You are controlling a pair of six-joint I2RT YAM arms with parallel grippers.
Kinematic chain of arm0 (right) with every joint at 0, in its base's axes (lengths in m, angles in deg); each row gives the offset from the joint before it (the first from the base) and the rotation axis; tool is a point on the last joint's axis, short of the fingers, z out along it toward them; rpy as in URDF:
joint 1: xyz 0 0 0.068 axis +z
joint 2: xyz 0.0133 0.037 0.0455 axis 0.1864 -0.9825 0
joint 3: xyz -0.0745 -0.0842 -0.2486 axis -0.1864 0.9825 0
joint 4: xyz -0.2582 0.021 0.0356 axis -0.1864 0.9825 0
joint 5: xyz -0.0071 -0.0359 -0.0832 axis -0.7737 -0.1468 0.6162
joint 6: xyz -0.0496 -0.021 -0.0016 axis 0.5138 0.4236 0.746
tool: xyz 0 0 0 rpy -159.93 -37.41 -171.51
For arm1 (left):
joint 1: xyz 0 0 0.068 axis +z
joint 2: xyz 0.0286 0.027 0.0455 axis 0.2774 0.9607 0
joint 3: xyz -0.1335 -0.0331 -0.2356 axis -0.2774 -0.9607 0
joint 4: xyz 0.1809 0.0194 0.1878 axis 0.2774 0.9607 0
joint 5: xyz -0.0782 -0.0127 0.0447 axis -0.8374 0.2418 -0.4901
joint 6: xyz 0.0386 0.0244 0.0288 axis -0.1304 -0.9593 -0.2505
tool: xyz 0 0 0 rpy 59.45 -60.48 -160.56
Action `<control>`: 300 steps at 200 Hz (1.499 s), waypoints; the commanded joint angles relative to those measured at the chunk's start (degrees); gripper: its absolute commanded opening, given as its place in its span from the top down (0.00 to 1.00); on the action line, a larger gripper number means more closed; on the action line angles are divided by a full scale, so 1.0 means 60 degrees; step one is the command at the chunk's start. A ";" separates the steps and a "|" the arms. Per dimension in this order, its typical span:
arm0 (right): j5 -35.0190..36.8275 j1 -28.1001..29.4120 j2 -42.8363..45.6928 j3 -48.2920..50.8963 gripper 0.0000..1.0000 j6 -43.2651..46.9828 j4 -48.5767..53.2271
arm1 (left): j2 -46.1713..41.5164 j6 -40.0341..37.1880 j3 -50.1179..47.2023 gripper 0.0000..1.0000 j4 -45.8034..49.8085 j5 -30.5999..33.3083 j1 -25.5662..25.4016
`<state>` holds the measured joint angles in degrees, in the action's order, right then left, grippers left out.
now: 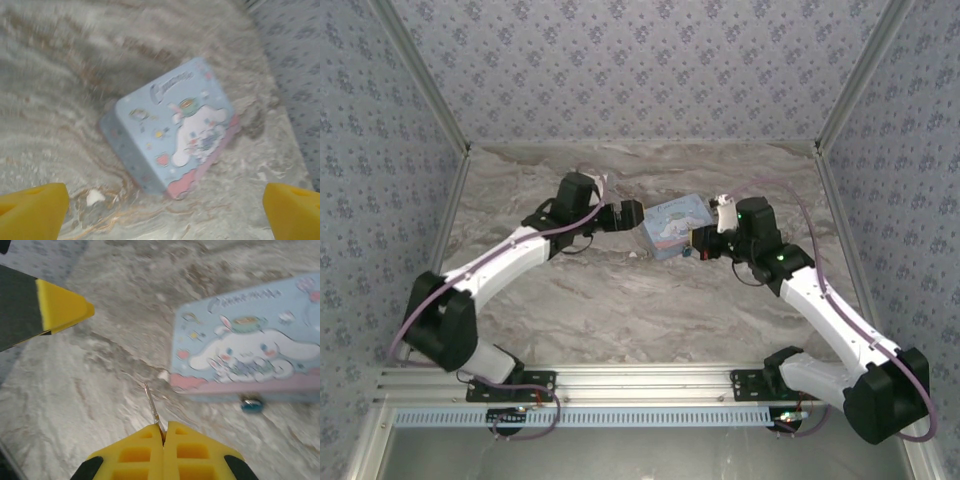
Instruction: Unlock a padlock with a key
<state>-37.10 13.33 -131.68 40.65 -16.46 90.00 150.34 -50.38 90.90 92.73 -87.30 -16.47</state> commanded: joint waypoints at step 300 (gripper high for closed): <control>0.0492 -0.1246 0.0331 0.0896 1.00 -0.0007 0.1173 | 0.3186 0.1486 0.0384 0.24 0.0963 -0.1641 0.0496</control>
<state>-33.67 6.14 -129.13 47.47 -16.52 95.57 171.52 -38.16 96.08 90.91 -100.09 -15.75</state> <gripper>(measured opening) 0.061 0.764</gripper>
